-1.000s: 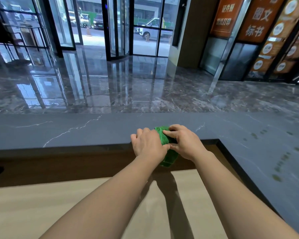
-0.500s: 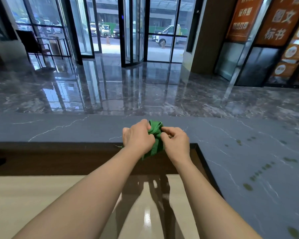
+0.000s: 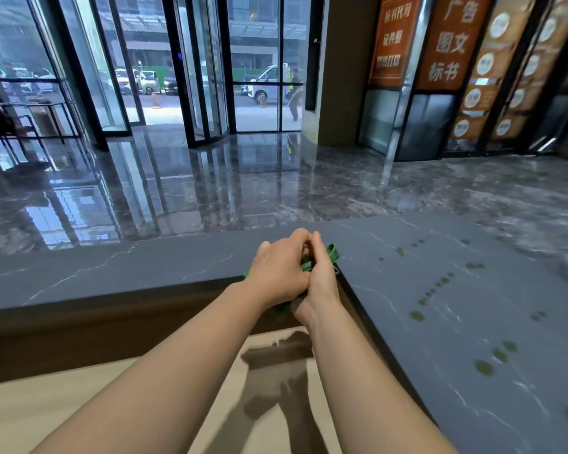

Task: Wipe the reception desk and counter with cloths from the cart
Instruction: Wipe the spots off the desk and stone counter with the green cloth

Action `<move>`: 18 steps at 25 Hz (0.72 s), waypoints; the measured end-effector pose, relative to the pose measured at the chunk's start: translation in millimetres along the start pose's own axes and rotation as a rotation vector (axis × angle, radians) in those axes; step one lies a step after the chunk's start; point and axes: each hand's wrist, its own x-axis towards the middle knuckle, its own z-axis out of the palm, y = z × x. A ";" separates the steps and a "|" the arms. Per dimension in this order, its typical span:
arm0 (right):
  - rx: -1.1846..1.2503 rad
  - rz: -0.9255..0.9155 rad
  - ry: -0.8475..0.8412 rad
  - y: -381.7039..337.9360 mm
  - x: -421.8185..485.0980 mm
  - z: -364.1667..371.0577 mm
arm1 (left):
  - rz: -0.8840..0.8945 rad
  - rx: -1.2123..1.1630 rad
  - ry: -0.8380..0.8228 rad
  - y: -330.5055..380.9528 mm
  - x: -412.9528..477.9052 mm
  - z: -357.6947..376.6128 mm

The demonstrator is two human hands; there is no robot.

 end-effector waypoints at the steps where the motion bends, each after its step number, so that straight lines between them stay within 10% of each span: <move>1: -0.001 -0.026 0.021 -5.9 -2.1 0.5 | -0.001 -0.117 -0.052 2.8 -1.8 -3.0; 8: -0.528 -0.264 0.355 -45.9 36.7 11.0 | -0.187 -0.541 0.151 -20.3 -10.4 -29.3; 18: -2.486 -0.422 0.062 11.8 111.1 38.1 | -0.360 -0.327 0.218 -108.3 -33.2 -17.6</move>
